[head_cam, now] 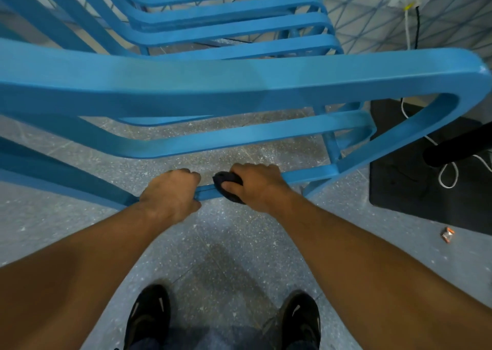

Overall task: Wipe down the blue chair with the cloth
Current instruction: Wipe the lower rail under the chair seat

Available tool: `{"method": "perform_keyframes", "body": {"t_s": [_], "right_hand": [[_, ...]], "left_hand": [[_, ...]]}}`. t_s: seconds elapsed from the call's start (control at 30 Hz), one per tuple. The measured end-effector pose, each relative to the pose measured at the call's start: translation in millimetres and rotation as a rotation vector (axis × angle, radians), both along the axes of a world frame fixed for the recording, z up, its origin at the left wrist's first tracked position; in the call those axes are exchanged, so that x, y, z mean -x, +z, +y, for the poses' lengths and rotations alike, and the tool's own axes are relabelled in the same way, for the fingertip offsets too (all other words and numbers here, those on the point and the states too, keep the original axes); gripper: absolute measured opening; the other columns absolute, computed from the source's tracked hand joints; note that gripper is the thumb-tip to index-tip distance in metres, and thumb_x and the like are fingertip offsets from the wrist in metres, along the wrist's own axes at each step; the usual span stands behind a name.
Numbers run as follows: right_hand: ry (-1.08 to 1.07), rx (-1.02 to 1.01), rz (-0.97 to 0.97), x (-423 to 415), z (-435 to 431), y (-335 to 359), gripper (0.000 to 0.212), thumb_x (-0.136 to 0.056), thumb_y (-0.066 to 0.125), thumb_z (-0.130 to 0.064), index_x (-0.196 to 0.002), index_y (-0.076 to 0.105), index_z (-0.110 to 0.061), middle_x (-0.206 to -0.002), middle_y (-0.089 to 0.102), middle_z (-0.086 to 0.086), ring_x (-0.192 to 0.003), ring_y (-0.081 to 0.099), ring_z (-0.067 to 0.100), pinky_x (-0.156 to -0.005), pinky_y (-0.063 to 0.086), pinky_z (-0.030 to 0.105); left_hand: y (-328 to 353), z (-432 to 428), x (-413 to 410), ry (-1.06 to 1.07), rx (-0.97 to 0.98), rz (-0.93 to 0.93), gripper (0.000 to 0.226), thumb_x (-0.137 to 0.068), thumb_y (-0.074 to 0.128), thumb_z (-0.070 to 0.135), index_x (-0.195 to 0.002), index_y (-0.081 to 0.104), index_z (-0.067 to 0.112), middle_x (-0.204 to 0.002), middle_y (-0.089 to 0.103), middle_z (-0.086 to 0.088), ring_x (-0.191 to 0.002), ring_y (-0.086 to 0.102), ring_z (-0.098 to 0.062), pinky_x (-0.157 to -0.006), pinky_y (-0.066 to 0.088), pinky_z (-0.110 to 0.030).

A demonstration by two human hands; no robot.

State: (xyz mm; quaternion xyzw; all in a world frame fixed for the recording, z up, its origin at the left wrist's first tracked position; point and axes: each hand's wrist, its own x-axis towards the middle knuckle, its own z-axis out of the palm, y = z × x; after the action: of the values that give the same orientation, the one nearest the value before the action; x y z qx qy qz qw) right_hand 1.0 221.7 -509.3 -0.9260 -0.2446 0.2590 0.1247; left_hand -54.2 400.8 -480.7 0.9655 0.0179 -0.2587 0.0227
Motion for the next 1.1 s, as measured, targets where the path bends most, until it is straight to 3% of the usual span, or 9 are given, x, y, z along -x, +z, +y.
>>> {"method": "perform_keyframes", "body": {"t_s": [0.2,0.4,0.63,0.87,1.1], "right_hand": [[-0.012,0.003,0.150,-11.5,-22.6,23.1,0.025,-0.094,0.051,-0.049,-0.111,0.054,-0.031,-0.103,0.063,-0.005,-0.092,0.057,0.019,-0.090,0.040,0.038],[-0.048,0.042,0.105,-17.0,-39.0,17.7,0.020,-0.093,0.049,-0.052,-0.101,0.053,-0.034,-0.096,0.063,-0.008,-0.090,0.055,0.017,-0.103,0.031,0.047],[-0.045,-0.031,0.144,2.0,19.1,17.0,0.024,-0.095,0.049,-0.048,-0.108,0.056,-0.030,-0.100,0.062,-0.004,-0.090,0.053,0.018,-0.100,0.037,0.044],[-0.068,0.017,0.167,-12.6,-22.1,31.1,0.019,-0.092,0.054,-0.041,-0.109,0.057,-0.031,-0.098,0.062,-0.004,-0.089,0.054,0.017,-0.098,0.039,0.044],[-0.080,-0.011,0.122,-5.8,-5.2,14.9,0.015,-0.092,0.050,-0.043,-0.103,0.055,-0.034,-0.094,0.063,-0.007,-0.090,0.055,0.017,-0.110,0.024,0.051]], "left_hand": [[0.2,12.4,3.1,0.003,-0.017,0.024,0.020,-0.087,0.064,0.038,-0.102,0.064,0.025,-0.086,0.057,0.003,-0.077,0.054,-0.016,-0.066,0.044,-0.028],[-0.7,11.0,0.2,-0.047,-0.065,0.041,0.023,-0.090,0.061,0.038,-0.107,0.063,0.023,-0.091,0.059,0.002,-0.079,0.053,-0.015,-0.075,0.051,-0.030],[-2.3,9.0,-1.3,-0.053,-0.101,0.053,0.021,-0.091,0.059,0.036,-0.107,0.061,0.022,-0.089,0.055,0.001,-0.079,0.053,-0.016,-0.074,0.052,-0.031],[-3.6,10.7,1.9,-0.066,-0.095,0.022,0.022,-0.092,0.059,0.037,-0.107,0.063,0.022,-0.084,0.052,0.003,-0.077,0.052,-0.016,-0.073,0.050,-0.031],[-6.9,11.5,0.7,-0.041,-0.065,0.022,0.022,-0.091,0.061,0.035,-0.108,0.064,0.022,-0.088,0.055,0.001,-0.080,0.056,-0.017,-0.071,0.052,-0.030]]}}
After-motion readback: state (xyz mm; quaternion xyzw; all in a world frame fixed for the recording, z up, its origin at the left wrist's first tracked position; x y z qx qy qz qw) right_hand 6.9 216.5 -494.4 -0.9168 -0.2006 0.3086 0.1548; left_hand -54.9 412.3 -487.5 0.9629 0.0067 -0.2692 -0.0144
